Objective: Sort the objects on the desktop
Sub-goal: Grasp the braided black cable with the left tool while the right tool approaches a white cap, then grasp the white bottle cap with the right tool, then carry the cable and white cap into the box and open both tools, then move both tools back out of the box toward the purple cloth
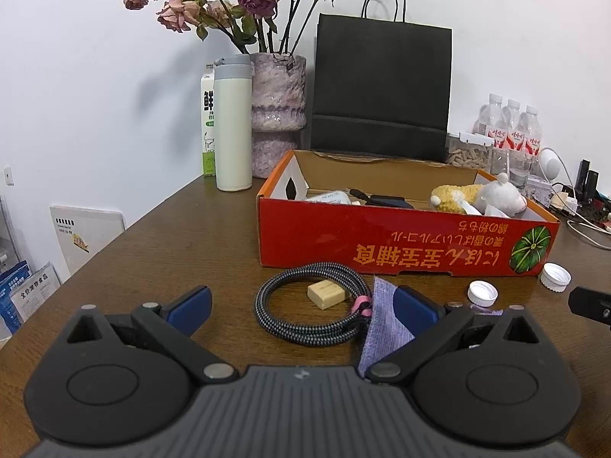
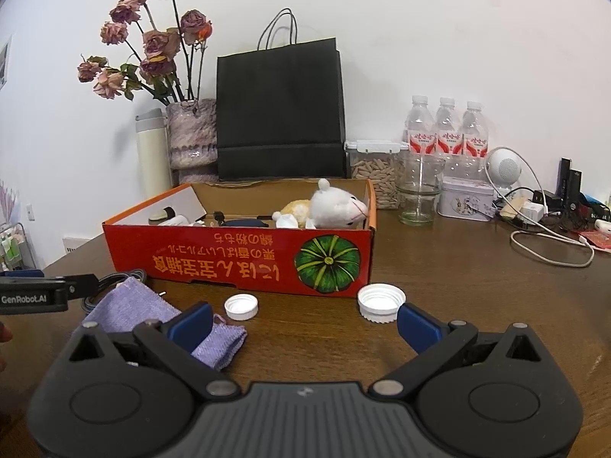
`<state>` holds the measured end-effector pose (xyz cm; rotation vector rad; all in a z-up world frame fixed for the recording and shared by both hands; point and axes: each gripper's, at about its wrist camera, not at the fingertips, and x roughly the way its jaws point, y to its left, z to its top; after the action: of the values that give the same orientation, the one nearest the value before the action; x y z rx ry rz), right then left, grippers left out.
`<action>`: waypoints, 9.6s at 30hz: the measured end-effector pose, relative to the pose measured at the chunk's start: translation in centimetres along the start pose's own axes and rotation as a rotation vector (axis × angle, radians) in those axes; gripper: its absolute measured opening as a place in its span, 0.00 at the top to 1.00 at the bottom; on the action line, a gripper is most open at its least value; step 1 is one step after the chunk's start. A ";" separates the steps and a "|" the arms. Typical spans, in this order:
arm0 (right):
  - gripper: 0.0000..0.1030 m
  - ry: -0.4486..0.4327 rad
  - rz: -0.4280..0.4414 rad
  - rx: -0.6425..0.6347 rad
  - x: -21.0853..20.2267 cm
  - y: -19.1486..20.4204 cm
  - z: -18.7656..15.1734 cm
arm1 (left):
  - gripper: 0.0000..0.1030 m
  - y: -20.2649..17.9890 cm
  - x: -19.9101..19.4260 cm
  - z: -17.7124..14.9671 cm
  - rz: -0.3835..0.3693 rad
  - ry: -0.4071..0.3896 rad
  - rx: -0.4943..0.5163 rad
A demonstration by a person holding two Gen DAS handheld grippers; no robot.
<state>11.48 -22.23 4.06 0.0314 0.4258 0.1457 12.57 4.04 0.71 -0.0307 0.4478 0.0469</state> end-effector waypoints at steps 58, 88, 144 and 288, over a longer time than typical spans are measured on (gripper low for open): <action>0.10 0.253 -0.007 -0.019 9.8 -6.5 2.2 | 0.00 -2.9 9.8 2.5 -0.103 0.277 0.084; 0.00 0.279 -0.026 -0.031 10.5 -5.8 2.2 | 0.00 -2.5 10.0 2.3 -0.050 0.255 0.068; 0.37 0.238 -0.023 -0.027 9.9 -5.8 2.2 | 0.01 -2.5 10.0 2.4 -0.049 0.254 0.062; 0.02 0.155 0.237 -0.133 4.4 3.3 1.2 | 0.00 2.6 2.8 2.1 -0.002 -0.002 -0.029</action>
<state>15.52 -18.32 3.51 -0.0608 0.5661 0.4115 15.87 6.86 1.32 -0.0597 0.4455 0.0514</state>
